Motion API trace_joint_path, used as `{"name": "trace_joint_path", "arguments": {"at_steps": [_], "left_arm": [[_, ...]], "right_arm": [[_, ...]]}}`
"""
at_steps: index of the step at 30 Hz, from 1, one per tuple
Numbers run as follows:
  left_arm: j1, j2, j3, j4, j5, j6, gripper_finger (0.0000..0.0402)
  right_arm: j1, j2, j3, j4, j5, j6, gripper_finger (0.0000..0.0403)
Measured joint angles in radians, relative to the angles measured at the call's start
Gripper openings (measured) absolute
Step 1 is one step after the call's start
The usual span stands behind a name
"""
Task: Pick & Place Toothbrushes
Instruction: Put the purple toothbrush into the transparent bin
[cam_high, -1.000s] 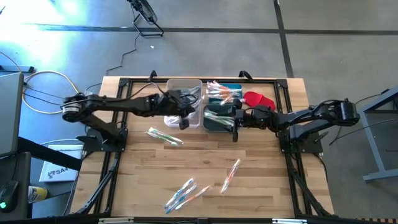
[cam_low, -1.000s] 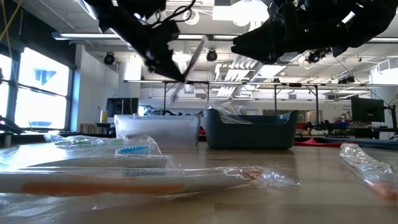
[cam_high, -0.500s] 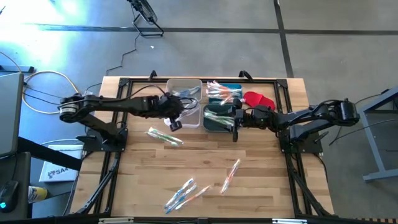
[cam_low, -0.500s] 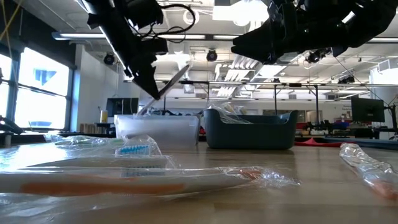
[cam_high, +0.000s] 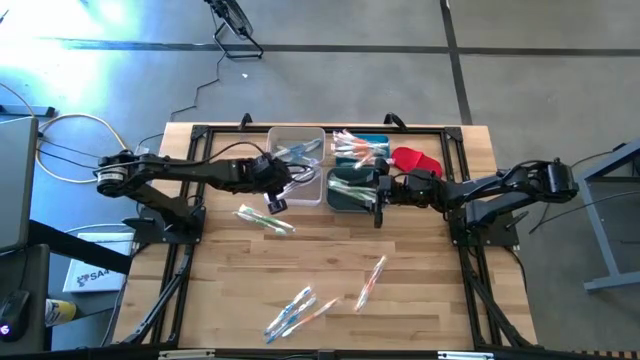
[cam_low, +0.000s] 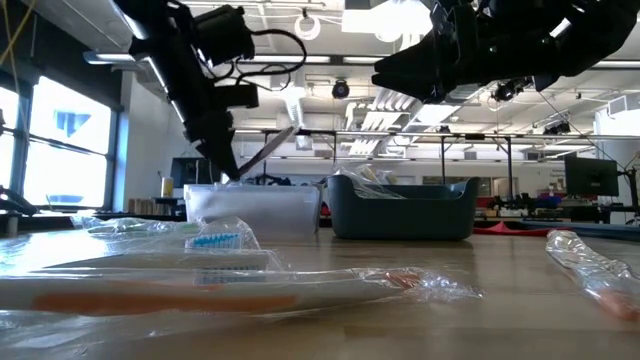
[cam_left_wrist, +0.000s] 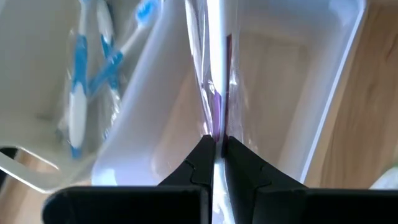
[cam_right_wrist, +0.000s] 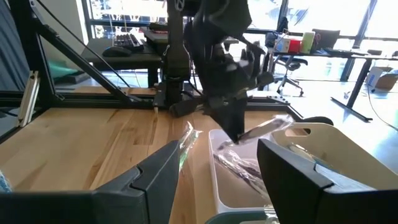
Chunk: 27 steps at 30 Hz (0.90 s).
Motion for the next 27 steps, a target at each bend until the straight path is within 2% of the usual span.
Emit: {"name": "trace_joint_path", "arguments": {"at_steps": [10, 22, 27], "left_arm": [[0.000, 0.000, -0.072, 0.089, 0.000, -0.013, 0.0017], [0.000, 0.000, -0.074, 0.107, 0.006, -0.023, 0.0017], [0.000, 0.000, -0.074, 0.118, 0.006, -0.024, 0.0040]], "right_arm": [[0.000, 0.000, 0.000, 0.000, 0.000, 0.000, 0.0208], [0.000, 0.000, 0.000, 0.000, 0.000, -0.001, 0.0208], [0.000, 0.000, 0.000, 0.000, 0.000, -0.001, 0.0208]]}}
